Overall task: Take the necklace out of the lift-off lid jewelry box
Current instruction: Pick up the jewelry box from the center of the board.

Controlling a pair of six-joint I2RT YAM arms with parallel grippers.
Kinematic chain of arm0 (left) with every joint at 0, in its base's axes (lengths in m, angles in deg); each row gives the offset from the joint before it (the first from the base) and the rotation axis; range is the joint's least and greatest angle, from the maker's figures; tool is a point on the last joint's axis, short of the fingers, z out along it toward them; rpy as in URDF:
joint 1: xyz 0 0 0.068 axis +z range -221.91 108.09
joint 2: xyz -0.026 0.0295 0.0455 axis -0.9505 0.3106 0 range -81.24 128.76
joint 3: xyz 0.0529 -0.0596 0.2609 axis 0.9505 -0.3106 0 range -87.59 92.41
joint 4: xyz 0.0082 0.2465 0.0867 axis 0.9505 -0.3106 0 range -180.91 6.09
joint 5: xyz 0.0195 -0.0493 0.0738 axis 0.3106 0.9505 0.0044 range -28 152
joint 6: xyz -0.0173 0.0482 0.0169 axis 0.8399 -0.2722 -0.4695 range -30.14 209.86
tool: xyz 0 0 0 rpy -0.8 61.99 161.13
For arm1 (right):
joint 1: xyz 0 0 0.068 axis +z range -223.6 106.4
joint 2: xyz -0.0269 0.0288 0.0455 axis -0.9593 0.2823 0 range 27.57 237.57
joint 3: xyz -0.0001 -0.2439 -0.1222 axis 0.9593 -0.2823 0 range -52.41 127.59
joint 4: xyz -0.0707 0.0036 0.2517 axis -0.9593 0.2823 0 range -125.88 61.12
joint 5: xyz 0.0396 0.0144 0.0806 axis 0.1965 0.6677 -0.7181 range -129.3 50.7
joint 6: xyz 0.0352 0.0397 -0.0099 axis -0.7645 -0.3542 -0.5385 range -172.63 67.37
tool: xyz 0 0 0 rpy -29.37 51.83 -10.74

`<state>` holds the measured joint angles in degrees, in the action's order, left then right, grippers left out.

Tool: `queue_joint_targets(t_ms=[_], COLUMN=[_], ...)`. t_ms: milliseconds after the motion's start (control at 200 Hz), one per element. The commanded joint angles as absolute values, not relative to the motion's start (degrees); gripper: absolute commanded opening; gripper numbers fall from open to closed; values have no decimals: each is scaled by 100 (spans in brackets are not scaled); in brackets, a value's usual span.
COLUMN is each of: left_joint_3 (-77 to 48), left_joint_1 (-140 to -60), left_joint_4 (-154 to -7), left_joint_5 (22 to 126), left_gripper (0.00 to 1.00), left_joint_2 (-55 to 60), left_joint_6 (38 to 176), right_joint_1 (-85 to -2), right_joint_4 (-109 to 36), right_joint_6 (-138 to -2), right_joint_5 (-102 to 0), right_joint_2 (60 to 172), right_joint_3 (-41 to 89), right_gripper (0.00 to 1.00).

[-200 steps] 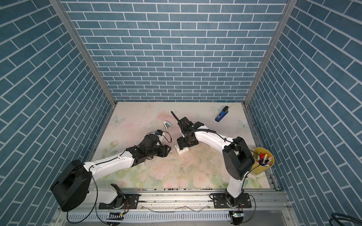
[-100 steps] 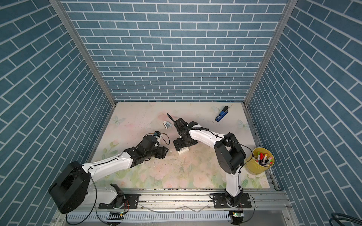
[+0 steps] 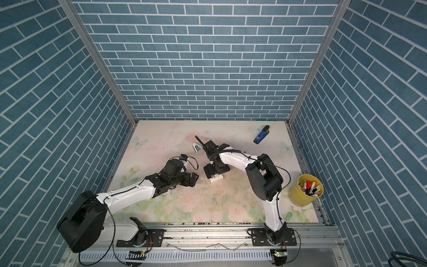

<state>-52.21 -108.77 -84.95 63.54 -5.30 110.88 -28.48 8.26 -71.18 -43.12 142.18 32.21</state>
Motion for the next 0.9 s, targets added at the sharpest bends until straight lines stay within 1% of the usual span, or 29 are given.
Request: queue_joint_targets(t_ms=[0, 165, 250, 400, 490, 505, 660, 835, 895], left_joint_3=[-5216, -5414, -5524, -5491, -5718, -5761, -6040, -6500, -6562], left_joint_1=[-10842, -10785, -10658, -10623, -10627, -10627, -10641, -10700, -10771], left_joint_4=[-8609, -8406, -8307, -8268, -7607, -7480, -6534, -5379, -5209], left_joint_5=[6044, 5640, 5781, 6099, 6511, 6583, 7029, 7318, 7401], left_gripper=[100, 100, 100, 100, 100, 99, 100, 99, 100], left_joint_2=[-676, -935, -1016, -944, -950, -952, -895, -853, -864], left_joint_6=[10960, 10996, 10896, 10185, 9944, 9924, 9935, 9710, 9493], right_joint_1=[-2825, -2822, -2825, -2855, -2920, -2936, -3100, -3288, -3334], right_joint_4=[974, 1027, 1022, 1009, 959, 944, 908, 904, 955], right_joint_6=[-7090, -7107, -7134, -7249, -7258, -7258, -7250, -7232, -7210], right_joint_5=[-4227, -4273, -4266, -4283, -4396, -4561, -4896, -5158, -5220], right_joint_2=[14194, 14075, 13945, 13657, 13484, 13466, 13227, 13036, 12991], right_joint_3=[3296, 3141, 3030, 2784, 2612, 2589, 2385, 2282, 2282], right_gripper=[84, 80, 79, 78, 77, 76, 75, 74, 74])
